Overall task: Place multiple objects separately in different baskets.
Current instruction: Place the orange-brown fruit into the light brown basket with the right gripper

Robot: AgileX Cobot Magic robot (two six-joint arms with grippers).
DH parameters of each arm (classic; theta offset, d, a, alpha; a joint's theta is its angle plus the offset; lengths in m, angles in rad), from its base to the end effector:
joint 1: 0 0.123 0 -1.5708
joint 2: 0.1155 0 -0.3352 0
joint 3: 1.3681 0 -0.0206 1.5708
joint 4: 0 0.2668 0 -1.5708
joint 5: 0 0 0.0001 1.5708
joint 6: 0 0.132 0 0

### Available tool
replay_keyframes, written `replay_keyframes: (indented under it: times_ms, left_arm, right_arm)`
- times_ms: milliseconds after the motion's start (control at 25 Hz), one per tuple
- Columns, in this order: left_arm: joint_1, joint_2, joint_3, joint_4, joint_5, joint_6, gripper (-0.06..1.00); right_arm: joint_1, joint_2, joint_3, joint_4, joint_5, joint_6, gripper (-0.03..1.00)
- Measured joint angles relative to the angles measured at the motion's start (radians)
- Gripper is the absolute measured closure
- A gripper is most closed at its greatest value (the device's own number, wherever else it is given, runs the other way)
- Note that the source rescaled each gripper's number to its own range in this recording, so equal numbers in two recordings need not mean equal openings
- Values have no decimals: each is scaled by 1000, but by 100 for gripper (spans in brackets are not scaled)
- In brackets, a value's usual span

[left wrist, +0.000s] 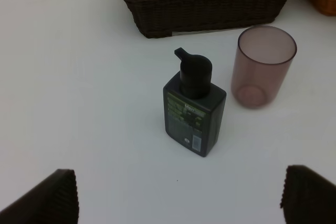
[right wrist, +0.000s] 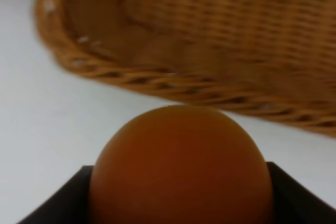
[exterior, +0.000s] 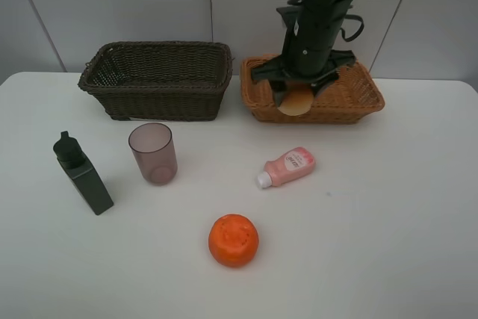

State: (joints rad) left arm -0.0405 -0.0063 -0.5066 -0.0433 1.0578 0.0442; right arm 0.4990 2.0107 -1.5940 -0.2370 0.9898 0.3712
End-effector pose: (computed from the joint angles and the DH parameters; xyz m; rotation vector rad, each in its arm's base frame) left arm -0.0065 -0.0047 0.2689 0.0881 2.0262 -0.0493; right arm 0.4247 0.2020 0.2160 -0.3284 2.8029 -0.1253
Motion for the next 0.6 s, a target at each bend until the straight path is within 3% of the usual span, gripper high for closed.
replay_keyframes:
  times_ms: [200,600]
  left_arm:
    - [0,0,0,0,0,0,-5]
    - [0,0,0,0,0,0,-5]
  right_arm:
    - [-113,0,-32,-10,-27,-77,80]
    - [-259,45,-32,-19,-263,-90,80]
